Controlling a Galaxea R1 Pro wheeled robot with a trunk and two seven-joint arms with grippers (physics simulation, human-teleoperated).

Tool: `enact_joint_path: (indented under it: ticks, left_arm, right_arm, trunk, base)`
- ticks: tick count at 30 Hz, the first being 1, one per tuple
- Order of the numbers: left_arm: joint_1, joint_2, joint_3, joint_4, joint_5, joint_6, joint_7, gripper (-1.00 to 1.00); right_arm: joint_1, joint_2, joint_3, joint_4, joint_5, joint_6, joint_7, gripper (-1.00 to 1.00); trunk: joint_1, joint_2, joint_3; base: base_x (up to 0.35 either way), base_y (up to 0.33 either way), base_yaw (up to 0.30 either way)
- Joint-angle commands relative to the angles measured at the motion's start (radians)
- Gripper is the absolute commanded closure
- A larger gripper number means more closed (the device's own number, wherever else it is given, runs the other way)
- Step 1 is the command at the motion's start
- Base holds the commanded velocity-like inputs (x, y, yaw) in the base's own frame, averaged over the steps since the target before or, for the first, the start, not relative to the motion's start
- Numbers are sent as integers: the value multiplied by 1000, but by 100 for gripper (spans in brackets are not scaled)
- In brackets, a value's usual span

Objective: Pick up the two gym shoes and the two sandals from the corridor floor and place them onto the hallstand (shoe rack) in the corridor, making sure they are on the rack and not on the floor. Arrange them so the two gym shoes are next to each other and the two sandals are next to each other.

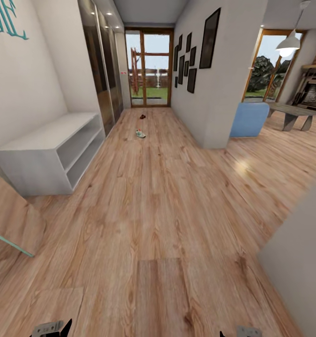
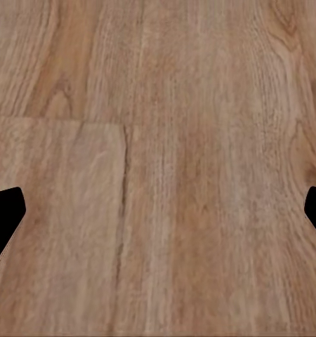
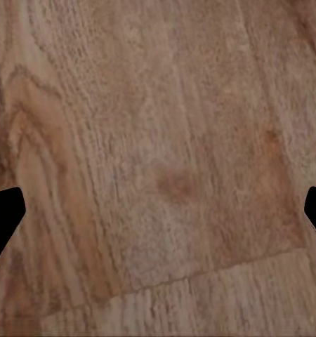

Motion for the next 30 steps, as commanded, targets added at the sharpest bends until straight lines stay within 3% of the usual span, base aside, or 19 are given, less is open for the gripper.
enact_joint_path:
  ticks: [1, 30]
  left_arm:
    - [-1, 0, 2, 1, 10, 1, -10, -100]
    - [-1, 0, 0, 1, 11, 1, -11, -100]
  right_arm:
    - [0, 0, 9, 0, -8, -2, -2, -100]
    - [4, 0, 9, 0, -8, -2, -2, -100]
  trunk:
    - [0, 0, -1]
    - [0, 0, -1]
  base:
    - [339, 0, 0]
    - [339, 0, 0]
